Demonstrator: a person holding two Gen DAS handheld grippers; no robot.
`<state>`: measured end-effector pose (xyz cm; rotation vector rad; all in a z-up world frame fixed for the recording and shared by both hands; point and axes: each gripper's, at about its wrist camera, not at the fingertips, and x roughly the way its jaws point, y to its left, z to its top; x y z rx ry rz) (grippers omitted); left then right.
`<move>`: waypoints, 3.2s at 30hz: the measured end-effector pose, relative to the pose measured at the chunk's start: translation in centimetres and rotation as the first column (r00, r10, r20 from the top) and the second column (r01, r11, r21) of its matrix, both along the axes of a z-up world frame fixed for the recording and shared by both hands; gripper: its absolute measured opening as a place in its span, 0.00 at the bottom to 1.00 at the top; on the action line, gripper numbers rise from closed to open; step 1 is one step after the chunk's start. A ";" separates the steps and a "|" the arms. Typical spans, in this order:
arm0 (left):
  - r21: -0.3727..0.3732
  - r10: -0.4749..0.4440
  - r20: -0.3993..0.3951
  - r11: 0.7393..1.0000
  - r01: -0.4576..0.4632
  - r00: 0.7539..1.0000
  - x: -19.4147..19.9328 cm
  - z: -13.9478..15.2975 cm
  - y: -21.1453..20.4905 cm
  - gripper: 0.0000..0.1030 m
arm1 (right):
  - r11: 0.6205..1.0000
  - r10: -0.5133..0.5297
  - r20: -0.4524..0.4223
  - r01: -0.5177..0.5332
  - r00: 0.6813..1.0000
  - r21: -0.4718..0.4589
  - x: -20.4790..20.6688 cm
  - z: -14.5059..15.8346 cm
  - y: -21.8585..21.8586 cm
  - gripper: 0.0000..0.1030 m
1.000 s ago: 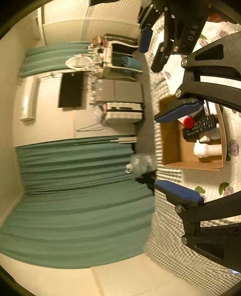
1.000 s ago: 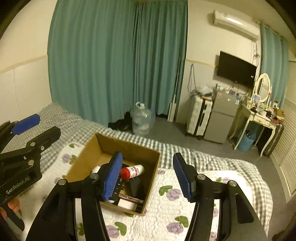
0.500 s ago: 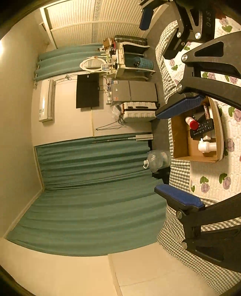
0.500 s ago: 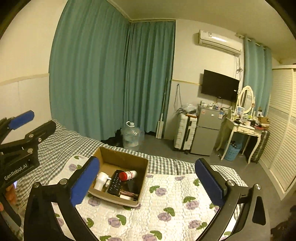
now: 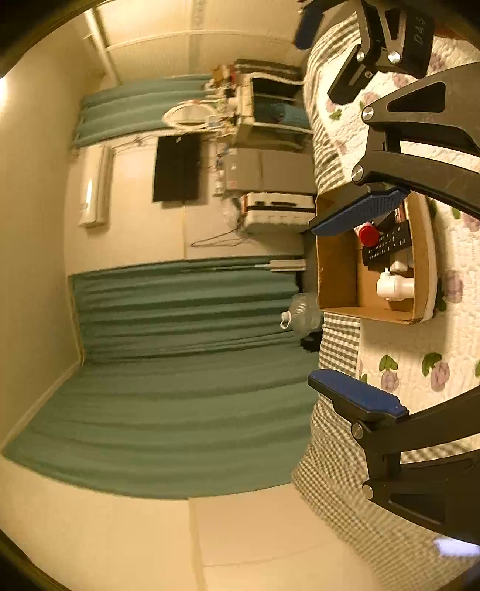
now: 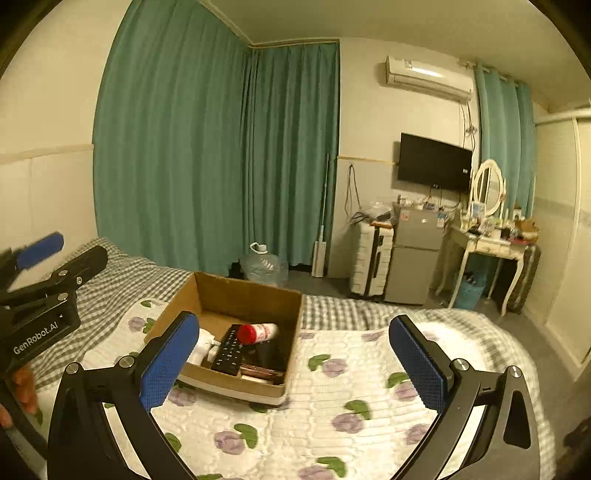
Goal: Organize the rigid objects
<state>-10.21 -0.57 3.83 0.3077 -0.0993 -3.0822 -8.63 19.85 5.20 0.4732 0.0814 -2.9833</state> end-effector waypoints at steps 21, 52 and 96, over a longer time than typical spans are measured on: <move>-0.025 -0.013 0.166 1.000 0.017 0.986 -3.2 -5.9 -0.4 0.75 | 0.998 -0.058 0.092 0.059 0.994 -0.009 -3.8 -5.9 -0.1 1.00; -0.015 -0.018 0.190 1.000 0.021 0.982 -3.2 -6.3 -0.3 0.75 | 0.998 -0.058 0.099 0.058 0.993 0.005 -3.6 -5.9 -0.8 1.00; -0.016 -0.015 0.194 1.000 0.018 0.981 -3.2 -6.4 -0.3 0.75 | 0.998 -0.061 0.121 0.061 0.991 0.006 -3.6 -6.4 -0.9 1.00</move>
